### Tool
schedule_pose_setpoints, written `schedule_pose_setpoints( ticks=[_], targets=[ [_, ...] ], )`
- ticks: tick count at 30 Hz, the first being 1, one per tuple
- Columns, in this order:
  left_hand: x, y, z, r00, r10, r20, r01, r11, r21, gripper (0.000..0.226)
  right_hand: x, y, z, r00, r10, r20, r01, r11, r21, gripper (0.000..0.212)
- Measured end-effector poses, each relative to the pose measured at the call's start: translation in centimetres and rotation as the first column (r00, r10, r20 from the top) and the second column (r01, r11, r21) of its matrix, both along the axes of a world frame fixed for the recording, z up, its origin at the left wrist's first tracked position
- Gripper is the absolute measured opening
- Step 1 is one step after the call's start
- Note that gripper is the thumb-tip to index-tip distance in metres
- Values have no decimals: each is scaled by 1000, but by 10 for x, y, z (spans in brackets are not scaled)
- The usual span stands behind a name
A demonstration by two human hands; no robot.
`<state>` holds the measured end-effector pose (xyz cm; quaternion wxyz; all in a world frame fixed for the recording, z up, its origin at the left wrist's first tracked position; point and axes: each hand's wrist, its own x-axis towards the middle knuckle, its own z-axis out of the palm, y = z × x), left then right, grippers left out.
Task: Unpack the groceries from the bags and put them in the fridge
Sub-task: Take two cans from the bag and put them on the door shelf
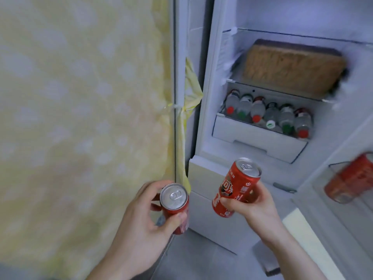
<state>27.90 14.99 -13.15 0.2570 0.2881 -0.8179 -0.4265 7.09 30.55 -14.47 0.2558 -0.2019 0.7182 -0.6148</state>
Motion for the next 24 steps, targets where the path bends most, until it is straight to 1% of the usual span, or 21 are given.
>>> schedule_pose_setpoints(
  ticks=[3, 7, 10, 12, 14, 16, 20, 22, 24],
  targets=[
    [-44, -4, 6, 999, -34, -23, 35, 999, 28, 49, -37, 9, 5, 997, -64, -53, 66, 998, 23, 51],
    [-100, -10, 15, 996, -21, -87, 28, 996, 82, 45, -84, 15, 8, 987, -84, -137, 92, 995, 48, 41],
    [-140, -13, 16, 991, 5, -131, 13, 990, 142, 46, -112, 19, 4, 972, -116, -205, 137, 986, 94, 44],
    [-167, -17, 14, 988, 20, -150, 2, 989, 145, 51, -126, 23, 1, 958, -164, -236, 194, 974, 113, 45],
    [-192, -20, 13, 988, -5, -154, 26, 990, 136, 53, -135, 27, 1, 952, -191, -240, 219, 971, 93, 55],
    [-215, -24, 12, 988, -40, -147, 59, 990, 127, 46, -142, 32, 3, 950, -201, -238, 226, 971, 80, 66],
    [-260, -35, 18, 980, -116, -161, 141, 978, 153, 32, -152, 39, 17, 947, -191, -258, 221, 971, 92, 63],
    [-280, -40, 22, 971, -165, -174, 193, 968, 160, 34, -156, 42, 23, 941, -204, -270, 238, 966, 100, 63],
    [-298, -42, 27, 957, -213, -195, 247, 953, 176, 43, -158, 44, 30, 930, -217, -296, 259, 959, 111, 62]
  ],
)
